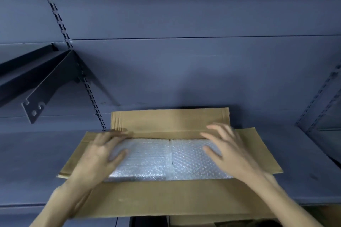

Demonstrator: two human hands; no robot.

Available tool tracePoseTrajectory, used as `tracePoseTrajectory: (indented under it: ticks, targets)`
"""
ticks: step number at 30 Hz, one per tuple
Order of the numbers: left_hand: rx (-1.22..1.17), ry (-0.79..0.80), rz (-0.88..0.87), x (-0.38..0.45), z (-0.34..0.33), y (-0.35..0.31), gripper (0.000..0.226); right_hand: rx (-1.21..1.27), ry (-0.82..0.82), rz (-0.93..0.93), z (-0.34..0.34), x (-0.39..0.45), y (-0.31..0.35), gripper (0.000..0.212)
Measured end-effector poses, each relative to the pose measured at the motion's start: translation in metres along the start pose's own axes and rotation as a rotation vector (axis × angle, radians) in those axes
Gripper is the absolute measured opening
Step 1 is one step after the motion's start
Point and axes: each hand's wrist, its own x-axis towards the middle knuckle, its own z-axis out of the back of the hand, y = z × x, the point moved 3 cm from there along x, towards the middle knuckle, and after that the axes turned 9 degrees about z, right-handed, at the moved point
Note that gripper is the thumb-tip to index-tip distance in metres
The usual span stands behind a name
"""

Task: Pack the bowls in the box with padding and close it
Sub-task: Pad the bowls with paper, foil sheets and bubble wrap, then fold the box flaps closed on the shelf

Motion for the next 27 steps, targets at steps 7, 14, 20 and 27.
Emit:
tracePoseTrajectory:
  ticks: [7, 14, 20, 27]
  targets:
    - [-0.114, -0.121, 0.933, -0.058, 0.024, 0.069, 0.109, 0.02, -0.196, -0.839, 0.045, -0.092, -0.062, 0.073]
    - [-0.361, -0.282, 0.919, -0.062, 0.028, 0.051, 0.084, 0.542, -0.399, -0.936, 0.028, -0.106, -0.051, 0.064]
    - [-0.498, -0.351, 0.74, -0.066, 0.032, 0.028, 0.049, 0.629, -0.564, -0.796, 0.031, -0.099, -0.03, 0.055]
    - [-0.377, -0.098, 0.379, -0.057, 0.016, -0.001, 0.055, 0.628, -0.473, -0.645, 0.022, -0.086, -0.005, 0.065]
